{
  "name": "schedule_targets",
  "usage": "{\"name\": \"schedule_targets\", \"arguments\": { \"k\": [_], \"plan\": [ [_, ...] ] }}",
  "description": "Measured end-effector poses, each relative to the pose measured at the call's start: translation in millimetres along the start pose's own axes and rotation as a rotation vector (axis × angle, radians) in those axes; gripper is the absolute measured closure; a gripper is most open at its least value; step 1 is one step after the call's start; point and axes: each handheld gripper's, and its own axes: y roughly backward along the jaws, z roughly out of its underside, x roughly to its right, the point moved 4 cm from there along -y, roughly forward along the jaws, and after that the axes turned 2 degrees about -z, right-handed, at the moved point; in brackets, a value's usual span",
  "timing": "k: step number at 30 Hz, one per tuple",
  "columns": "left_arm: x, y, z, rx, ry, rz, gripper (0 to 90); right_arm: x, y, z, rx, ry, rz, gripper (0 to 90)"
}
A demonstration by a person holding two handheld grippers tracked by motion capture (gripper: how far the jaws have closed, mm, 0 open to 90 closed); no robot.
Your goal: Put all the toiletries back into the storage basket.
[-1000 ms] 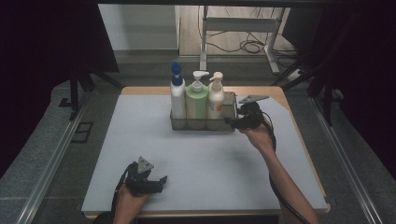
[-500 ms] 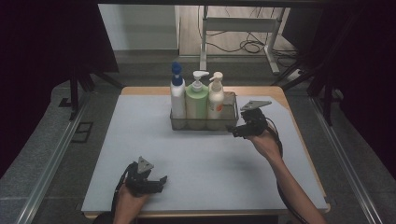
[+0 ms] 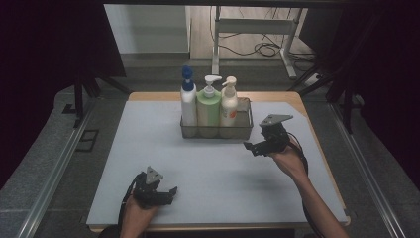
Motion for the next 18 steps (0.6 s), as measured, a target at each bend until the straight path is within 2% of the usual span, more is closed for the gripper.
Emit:
{"name": "schedule_targets", "arguments": {
  "k": [18],
  "plan": [
    [0.1,0.0,0.0,0.000,0.000,0.000,11.9,-3.6,20.2,31.7,-0.006,0.011,-0.008,0.0]
  ]
}}
